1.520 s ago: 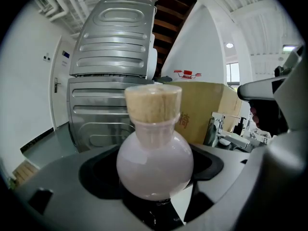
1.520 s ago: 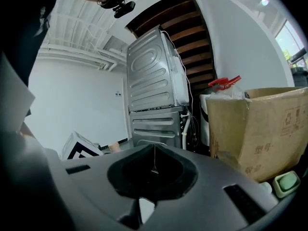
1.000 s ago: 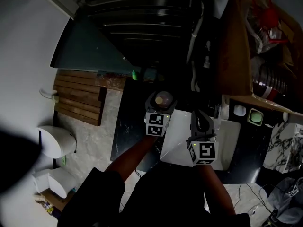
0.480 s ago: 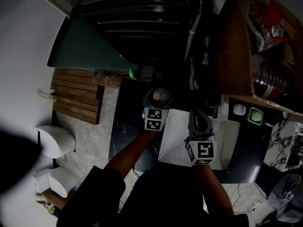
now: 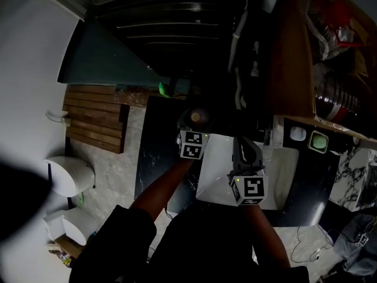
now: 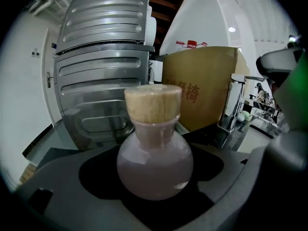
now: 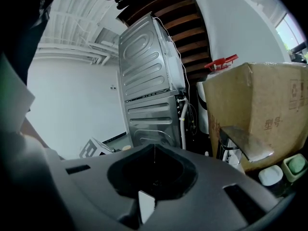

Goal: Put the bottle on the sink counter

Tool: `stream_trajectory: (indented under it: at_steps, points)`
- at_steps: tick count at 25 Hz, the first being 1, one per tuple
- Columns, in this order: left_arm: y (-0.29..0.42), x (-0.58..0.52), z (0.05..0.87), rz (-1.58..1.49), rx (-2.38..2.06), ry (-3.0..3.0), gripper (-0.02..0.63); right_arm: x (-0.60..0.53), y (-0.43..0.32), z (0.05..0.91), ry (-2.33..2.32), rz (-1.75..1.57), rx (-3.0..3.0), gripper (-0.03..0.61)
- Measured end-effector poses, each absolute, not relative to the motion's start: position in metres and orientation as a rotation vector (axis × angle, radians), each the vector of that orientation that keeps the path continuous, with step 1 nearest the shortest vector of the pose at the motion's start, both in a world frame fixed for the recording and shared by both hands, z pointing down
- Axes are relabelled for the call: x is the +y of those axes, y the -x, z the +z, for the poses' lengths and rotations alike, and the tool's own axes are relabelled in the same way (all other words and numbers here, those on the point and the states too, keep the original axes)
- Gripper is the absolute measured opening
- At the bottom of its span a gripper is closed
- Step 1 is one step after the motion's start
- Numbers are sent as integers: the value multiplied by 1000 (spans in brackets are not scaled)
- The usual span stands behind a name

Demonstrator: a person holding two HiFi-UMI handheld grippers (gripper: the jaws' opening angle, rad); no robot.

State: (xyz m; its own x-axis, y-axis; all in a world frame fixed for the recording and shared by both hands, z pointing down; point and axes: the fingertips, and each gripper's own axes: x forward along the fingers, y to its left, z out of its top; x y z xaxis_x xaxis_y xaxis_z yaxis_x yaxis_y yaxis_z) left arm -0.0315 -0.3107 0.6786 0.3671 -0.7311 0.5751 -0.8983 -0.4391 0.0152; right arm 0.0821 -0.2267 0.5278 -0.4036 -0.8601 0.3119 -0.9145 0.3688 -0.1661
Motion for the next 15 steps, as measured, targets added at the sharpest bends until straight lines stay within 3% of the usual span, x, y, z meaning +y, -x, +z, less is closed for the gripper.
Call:
stream_trajectory:
  at_steps: [15]
  points:
    - [25,-305,695,908,-1365,-2283,400,-218,-77,534,-1587,528,-2469,38]
